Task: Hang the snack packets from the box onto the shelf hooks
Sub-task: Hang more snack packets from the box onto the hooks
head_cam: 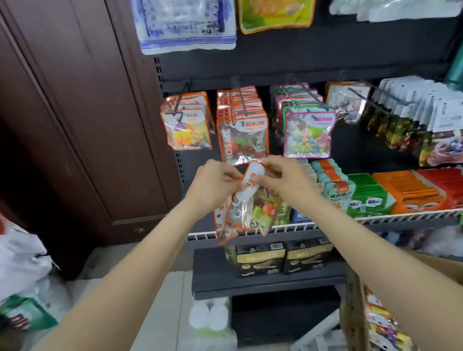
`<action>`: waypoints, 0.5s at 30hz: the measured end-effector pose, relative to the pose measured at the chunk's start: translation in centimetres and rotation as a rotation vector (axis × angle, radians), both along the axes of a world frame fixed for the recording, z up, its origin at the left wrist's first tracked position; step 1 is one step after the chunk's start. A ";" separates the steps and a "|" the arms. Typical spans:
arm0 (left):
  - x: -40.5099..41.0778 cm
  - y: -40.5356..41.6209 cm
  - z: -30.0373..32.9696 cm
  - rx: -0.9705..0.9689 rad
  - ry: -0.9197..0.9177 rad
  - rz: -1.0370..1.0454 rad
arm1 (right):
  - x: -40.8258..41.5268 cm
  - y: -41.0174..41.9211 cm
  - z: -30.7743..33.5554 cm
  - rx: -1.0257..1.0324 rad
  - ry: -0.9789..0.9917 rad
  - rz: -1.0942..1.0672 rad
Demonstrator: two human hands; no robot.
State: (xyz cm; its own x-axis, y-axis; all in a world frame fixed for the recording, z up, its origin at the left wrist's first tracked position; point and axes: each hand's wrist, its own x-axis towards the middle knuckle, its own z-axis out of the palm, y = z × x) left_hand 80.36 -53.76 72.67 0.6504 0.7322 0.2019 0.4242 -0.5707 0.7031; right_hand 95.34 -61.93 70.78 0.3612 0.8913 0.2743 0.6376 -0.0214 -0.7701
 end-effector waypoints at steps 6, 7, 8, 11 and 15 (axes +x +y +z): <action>-6.0 5.0 1.4 0.074 -0.137 0.167 | -4.4 5.7 1.4 0.107 0.084 -0.119; -6.8 5.9 1.5 0.104 -0.168 0.243 | -4.7 6.7 1.6 0.127 0.096 -0.162; -7.7 6.7 1.8 0.120 -0.192 0.322 | -4.9 7.7 1.7 0.151 0.107 -0.192; -9.5 9.0 2.4 0.142 -0.198 0.510 | -5.7 10.3 2.5 0.191 0.106 -0.179; -10.4 10.9 3.2 0.208 -0.162 0.584 | -6.8 13.2 3.6 0.246 0.145 -0.175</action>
State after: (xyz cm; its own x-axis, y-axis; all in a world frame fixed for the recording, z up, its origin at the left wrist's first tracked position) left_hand 69.93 -42.89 75.87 0.1056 0.8917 0.4402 0.6040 -0.4091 0.6840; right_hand 88.51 -48.76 74.38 0.5534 0.7259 0.4085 0.5244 0.0773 -0.8479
